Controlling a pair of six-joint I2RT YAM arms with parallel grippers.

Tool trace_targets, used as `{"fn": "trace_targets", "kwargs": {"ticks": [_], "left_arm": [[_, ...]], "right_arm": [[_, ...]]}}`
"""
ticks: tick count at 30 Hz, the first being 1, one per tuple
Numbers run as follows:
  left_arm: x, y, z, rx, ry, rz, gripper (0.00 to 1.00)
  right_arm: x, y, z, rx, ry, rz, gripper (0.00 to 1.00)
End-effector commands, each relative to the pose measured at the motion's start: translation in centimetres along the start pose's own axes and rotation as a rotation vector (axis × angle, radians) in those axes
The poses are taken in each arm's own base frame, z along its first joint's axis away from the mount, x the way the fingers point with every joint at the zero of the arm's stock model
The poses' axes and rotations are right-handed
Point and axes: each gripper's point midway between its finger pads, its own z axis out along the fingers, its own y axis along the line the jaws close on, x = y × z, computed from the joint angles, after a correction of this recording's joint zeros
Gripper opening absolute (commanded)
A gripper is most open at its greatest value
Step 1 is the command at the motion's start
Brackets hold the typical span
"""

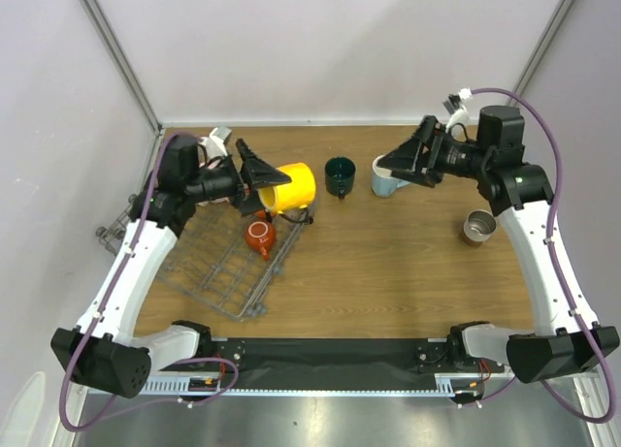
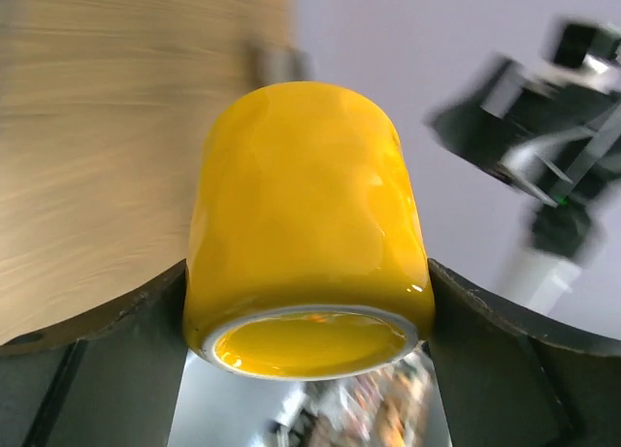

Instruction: Load the cups into the dish rack

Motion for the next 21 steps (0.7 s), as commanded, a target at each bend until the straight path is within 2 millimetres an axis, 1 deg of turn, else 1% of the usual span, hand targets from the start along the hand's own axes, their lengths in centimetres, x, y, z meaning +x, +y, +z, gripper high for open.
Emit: {"fn": "trace_targets", "kwargs": {"ticks": [1, 2, 4, 5, 6, 7, 8, 10, 11, 12, 13, 18, 19, 20, 21], "left_arm": [[0.9, 5.7, -3.6, -0.356, -0.06, -0.011, 0.0], [0.0, 6.7, -4.4, -0.421, -0.117, 0.033, 0.0], [-0.3, 8.9, -6.1, -0.558, -0.159, 0.033, 0.0], [-1.5, 10.4, -7.2, -0.664, -0.211, 0.063, 0.0], [-1.8, 11.5, -8.1, -0.723, -0.228, 0.055, 0.0], [-1.4, 12.7, -9.1, -0.791, -0.227, 0.028, 0.0], [-1.6, 14.3, -10.2, -0.872, -0.26, 0.005, 0.0], [-1.4, 16.0, -11.5, -0.944, -0.293, -0.053, 0.0], [-1.0, 17.2, -11.8, -0.975, -0.3, -0.092, 0.0], [-1.0, 17.6, -12.0, -0.985, -0.318, -0.094, 0.0], [-1.0, 18.0, -11.9, -0.988, -0.317, -0.096, 0.0], [-0.3, 21.3, -11.5, -1.069, -0.282, -0.171, 0.0], [-0.3, 22.2, -11.5, -1.098, -0.284, -0.194, 0.0], [0.0, 23.0, -11.4, -1.114, -0.27, -0.213, 0.0], [-0.2, 23.5, -11.1, -1.117, -0.27, -0.217, 0.0]], "right_arm": [[1.3, -4.1, -1.3, 0.166, 0.041, 0.061, 0.75], [1.5, -4.8, -1.2, 0.191, 0.05, 0.071, 0.75], [2.0, -5.8, -1.4, 0.226, 0.073, 0.088, 0.75], [2.1, -6.2, -1.5, 0.242, 0.077, 0.092, 0.75], [2.2, -6.5, -1.5, 0.253, 0.083, 0.101, 0.75], [2.3, -6.7, -1.5, 0.263, 0.082, 0.106, 0.75], [2.2, -7.1, -1.6, 0.283, 0.076, 0.109, 0.74], [2.4, -7.5, -1.6, 0.303, 0.076, 0.12, 0.74], [2.5, -7.8, -1.7, 0.314, 0.076, 0.125, 0.74], [2.5, -7.9, -1.7, 0.317, 0.074, 0.13, 0.74], [2.6, -7.8, -1.8, 0.317, 0.07, 0.132, 0.74], [2.8, -7.8, -2.2, 0.331, 0.044, 0.151, 0.74], [3.1, -8.1, -2.2, 0.341, 0.046, 0.158, 0.74], [3.2, -8.3, -2.4, 0.352, 0.041, 0.157, 0.74], [3.5, -8.6, -2.4, 0.364, 0.046, 0.163, 0.74]]}}
